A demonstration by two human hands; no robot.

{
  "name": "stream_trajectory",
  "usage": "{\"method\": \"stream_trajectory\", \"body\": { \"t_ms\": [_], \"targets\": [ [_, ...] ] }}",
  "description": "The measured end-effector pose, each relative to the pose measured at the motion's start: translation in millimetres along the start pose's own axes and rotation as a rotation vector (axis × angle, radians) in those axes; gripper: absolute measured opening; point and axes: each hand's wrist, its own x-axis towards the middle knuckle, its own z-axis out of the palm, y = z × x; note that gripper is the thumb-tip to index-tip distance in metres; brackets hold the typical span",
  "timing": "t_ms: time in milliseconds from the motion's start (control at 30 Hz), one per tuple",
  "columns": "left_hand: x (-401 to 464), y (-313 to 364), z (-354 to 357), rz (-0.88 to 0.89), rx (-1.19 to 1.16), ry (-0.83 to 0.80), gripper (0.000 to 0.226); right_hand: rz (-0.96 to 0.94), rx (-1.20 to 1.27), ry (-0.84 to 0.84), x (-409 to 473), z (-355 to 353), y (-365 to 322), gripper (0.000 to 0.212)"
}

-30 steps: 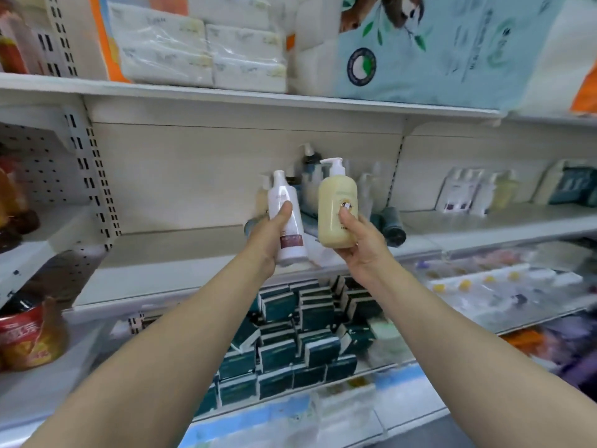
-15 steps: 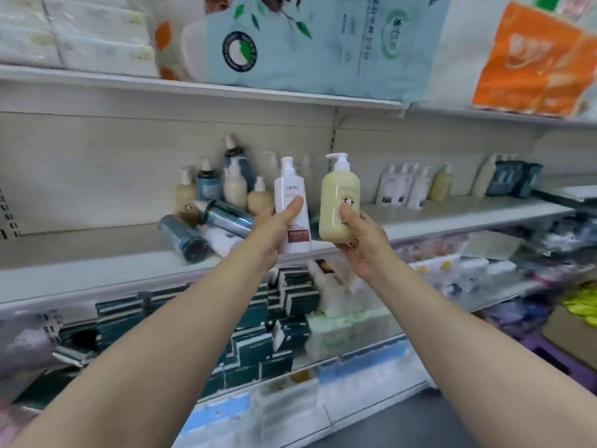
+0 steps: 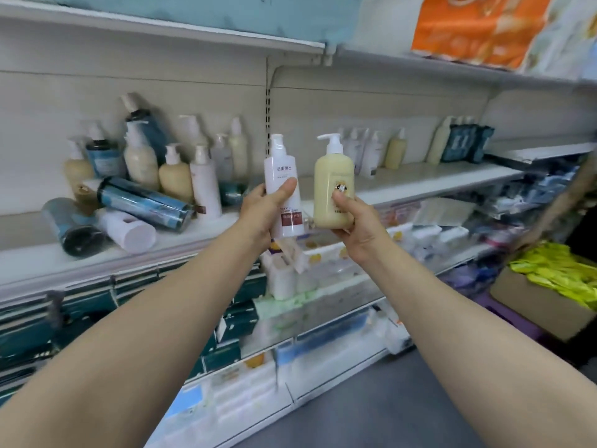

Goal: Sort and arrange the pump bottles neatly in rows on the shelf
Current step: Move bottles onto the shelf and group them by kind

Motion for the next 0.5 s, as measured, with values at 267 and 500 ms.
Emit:
{"method": "stream_trajectory", "body": {
  "t_ms": [267, 500],
  "targets": [
    [73.9, -3.2, 62.2, -0.013, -0.029, -0.024, 0.039, 0.002, 0.043, 0.074, 72.9, -43.8, -25.0, 0.027],
    [169.4, -6.5, 124.4, -0.021, -0.02, -0.073, 0.033, -0.012, 0.041, 0.114, 183.5, -79.5, -57.0, 0.027]
  ]
}}
